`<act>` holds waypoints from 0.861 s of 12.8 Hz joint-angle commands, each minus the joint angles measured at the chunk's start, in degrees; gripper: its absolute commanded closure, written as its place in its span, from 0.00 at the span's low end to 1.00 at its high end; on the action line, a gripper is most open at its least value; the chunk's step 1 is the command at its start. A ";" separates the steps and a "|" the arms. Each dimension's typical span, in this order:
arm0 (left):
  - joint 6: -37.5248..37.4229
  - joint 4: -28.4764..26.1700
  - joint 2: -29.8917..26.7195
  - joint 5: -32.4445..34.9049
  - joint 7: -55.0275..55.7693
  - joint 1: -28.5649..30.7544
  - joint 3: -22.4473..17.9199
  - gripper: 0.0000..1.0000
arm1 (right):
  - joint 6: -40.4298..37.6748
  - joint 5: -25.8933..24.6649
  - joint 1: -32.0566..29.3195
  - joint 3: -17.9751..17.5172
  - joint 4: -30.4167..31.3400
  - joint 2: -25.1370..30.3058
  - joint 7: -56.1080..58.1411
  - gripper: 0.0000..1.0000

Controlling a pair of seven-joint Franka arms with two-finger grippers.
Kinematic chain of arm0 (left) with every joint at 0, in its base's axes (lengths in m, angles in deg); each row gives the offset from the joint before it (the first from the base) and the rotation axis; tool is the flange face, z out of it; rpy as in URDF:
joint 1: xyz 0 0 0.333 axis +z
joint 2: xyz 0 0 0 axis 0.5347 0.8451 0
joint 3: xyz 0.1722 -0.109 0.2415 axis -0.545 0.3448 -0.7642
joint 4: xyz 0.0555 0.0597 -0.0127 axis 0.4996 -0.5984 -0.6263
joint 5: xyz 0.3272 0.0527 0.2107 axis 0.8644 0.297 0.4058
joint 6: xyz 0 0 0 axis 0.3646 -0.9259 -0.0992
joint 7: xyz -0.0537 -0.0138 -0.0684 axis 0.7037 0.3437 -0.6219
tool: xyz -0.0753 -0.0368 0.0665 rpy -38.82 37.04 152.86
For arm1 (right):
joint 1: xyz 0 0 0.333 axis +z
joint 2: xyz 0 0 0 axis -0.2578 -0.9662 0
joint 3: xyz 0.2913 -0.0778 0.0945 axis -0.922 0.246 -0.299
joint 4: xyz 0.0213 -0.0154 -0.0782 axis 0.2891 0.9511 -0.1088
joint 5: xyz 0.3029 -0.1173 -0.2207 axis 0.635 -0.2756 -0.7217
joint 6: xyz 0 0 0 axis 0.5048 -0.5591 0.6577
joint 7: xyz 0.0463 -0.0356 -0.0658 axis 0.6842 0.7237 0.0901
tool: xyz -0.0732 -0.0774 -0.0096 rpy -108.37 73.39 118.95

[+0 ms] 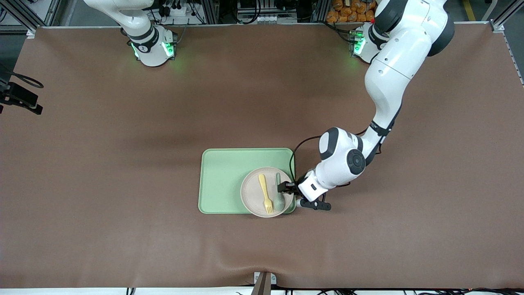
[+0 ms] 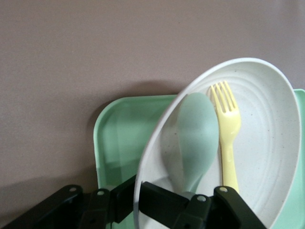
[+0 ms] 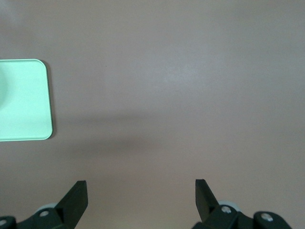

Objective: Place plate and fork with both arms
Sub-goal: 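Slide the plate with the left gripper onto the green tray, then push the plate to the tray's middle and open the left gripper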

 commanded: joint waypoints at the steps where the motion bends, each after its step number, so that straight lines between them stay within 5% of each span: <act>1: -0.29 1.49 0.29 -0.47 -0.70 -0.54 -0.50 1.00 | -0.65 0.87 -1.62 -0.92 -0.90 -0.35 -0.33 0.00; 11: -0.38 1.14 0.91 -0.56 0.26 -4.76 -0.58 1.00 | -0.74 0.88 -1.80 -0.92 -0.90 -0.44 -0.33 0.00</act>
